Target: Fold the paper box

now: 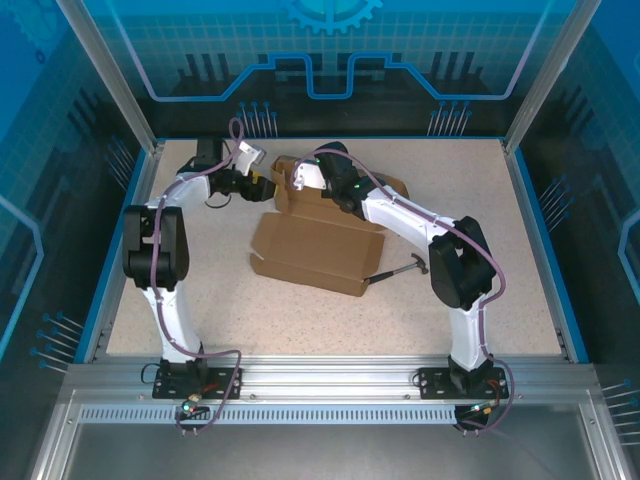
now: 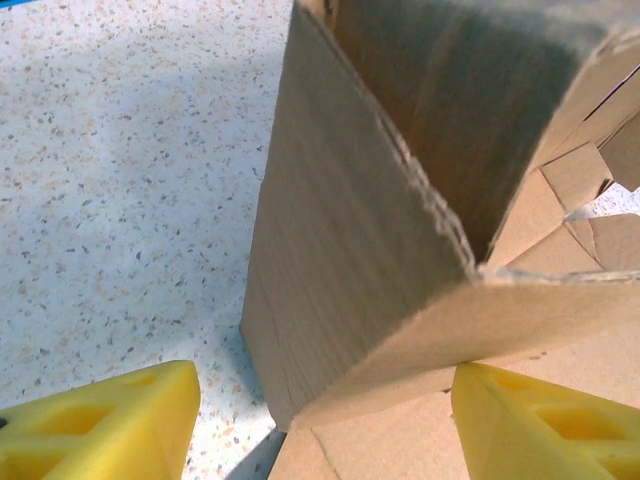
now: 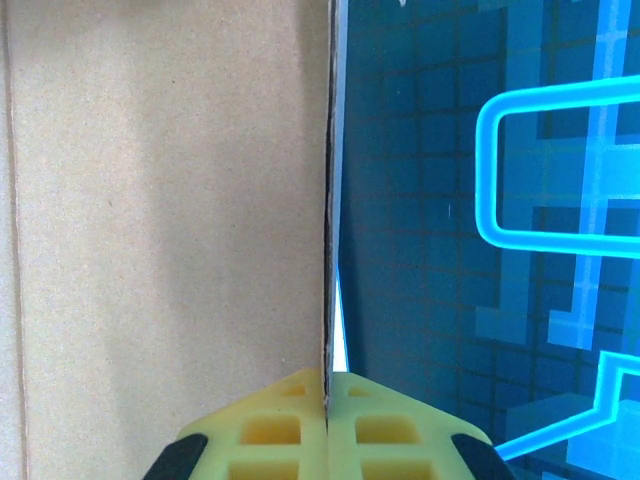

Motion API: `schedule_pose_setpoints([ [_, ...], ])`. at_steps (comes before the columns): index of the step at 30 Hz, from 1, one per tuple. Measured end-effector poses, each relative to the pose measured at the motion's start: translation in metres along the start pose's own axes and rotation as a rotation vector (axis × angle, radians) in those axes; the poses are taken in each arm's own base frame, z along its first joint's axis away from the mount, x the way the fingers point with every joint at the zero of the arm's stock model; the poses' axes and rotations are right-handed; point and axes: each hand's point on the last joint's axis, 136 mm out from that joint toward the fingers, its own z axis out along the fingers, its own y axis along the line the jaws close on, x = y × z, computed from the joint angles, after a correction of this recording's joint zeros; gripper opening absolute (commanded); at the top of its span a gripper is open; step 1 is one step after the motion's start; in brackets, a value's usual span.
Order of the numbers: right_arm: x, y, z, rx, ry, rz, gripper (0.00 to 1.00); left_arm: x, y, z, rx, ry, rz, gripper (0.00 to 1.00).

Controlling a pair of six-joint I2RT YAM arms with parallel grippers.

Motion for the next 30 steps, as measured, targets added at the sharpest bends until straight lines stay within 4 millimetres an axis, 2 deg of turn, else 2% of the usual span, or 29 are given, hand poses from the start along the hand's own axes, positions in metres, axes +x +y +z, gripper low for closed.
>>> schedule_pose_setpoints([
  [7,0.003,0.006,0.001,-0.007,0.003,-0.035,0.0,0.0,0.003,0.009,-0.051,-0.003,0.021,0.68],
  [16,0.004,0.008,0.001,-0.004,0.003,-0.05,0.0,-0.003,0.005,0.013,-0.121,-0.01,0.022,0.75],
  [30,0.007,0.007,0.001,-0.004,0.007,-0.054,0.0,-0.007,0.014,0.013,-0.229,-0.054,-0.003,0.71],
])
